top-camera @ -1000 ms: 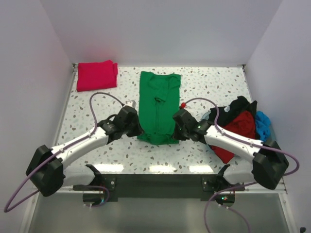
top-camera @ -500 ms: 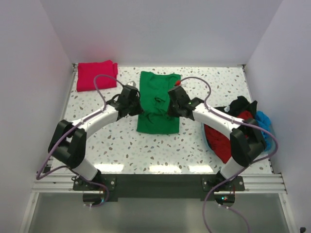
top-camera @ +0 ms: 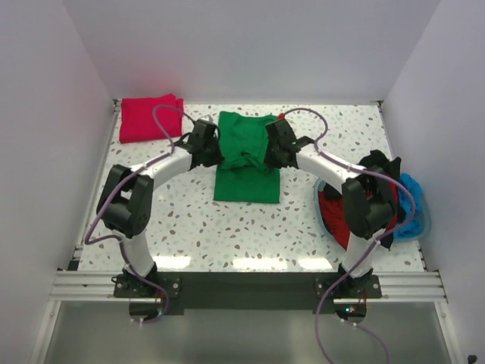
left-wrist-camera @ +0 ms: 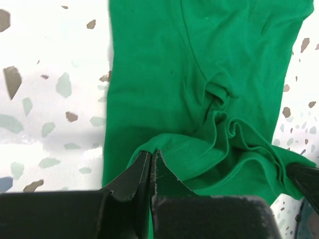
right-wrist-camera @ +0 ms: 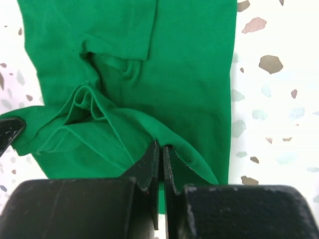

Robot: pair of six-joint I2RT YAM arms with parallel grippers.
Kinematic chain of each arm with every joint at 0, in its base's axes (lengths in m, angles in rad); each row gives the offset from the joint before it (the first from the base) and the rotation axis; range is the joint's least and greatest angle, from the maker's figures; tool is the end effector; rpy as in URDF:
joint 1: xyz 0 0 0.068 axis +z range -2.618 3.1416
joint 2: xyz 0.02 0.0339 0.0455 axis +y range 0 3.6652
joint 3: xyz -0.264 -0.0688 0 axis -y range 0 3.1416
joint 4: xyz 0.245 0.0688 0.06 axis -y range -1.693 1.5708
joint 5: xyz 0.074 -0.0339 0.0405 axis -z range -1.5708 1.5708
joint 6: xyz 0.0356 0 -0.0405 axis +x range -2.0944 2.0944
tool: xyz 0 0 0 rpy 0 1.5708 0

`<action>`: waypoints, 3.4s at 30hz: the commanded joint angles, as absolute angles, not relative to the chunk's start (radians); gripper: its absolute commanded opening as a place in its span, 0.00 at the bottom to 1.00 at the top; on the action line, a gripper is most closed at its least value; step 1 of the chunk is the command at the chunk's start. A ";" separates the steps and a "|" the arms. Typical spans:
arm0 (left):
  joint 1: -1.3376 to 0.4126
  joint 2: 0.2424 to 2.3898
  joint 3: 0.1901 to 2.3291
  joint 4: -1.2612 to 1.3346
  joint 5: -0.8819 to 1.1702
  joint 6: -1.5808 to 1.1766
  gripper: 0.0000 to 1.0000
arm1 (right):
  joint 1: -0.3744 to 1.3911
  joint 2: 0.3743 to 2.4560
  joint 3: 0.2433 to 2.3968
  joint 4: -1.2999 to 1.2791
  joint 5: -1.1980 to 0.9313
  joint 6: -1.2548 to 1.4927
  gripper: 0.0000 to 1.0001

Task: Fold and stack the t-shirts
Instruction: Fold the tshirt

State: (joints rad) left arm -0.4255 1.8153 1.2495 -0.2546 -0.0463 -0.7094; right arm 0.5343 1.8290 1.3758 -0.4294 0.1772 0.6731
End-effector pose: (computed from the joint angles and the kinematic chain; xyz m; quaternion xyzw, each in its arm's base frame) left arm 0.3628 -0.1626 0.2088 -0.1400 0.9196 -0.1787 0.3205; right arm 0.3502 0.1999 0.2312 0.0948 0.9334 0.1222 0.3239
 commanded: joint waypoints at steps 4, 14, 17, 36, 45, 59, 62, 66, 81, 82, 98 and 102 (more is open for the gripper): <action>-0.416 1.914 1.376 -0.252 -0.040 -0.678 0.00 | 0.509 1.916 1.472 -0.429 0.141 0.664 0.02; -0.393 1.846 1.341 -0.285 -0.101 -0.706 1.00 | 0.497 1.889 1.502 -0.479 0.172 0.660 0.84; -0.393 1.741 1.231 -0.275 -0.121 -0.718 1.00 | 0.500 1.807 1.406 -0.434 0.152 0.658 0.99; -0.396 1.362 0.778 -0.265 -0.006 -0.788 1.00 | 0.505 2.069 1.707 -0.385 0.113 0.634 0.99; -0.394 1.380 0.738 -0.213 0.038 -0.781 1.00 | 0.491 1.866 1.614 -0.434 0.160 0.535 0.99; -0.434 1.586 0.793 -0.092 0.129 -0.781 0.59 | 0.495 1.471 0.839 -0.215 -0.101 0.722 0.91; -0.442 1.612 0.787 -0.087 0.121 -0.788 0.41 | 0.499 1.503 0.813 -0.180 -0.121 0.730 0.84; -0.442 1.641 0.788 -0.086 0.104 -0.793 0.22 | 0.500 1.558 0.811 -0.146 -0.117 0.730 0.73; -0.446 1.620 0.726 -0.041 0.109 -0.782 0.00 | 0.505 1.615 0.812 -0.172 -0.049 0.724 0.12; -0.451 1.577 0.695 -0.044 0.097 -0.801 0.00 | 0.505 1.579 0.802 -0.190 -0.045 0.724 0.00; -0.799 0.855 0.432 -0.461 -0.069 -1.043 0.00 | 0.718 0.953 0.606 -0.672 -0.026 0.802 0.00; -0.801 0.871 0.517 -0.454 -0.043 -1.008 0.00 | 0.718 0.896 0.713 -0.735 0.018 0.792 0.00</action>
State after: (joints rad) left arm -0.7967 0.8562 0.4389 -0.3943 -0.0196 -1.0069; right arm 0.7174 0.9211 0.6228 -0.6178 -0.0471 0.7753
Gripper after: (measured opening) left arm 0.024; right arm 0.030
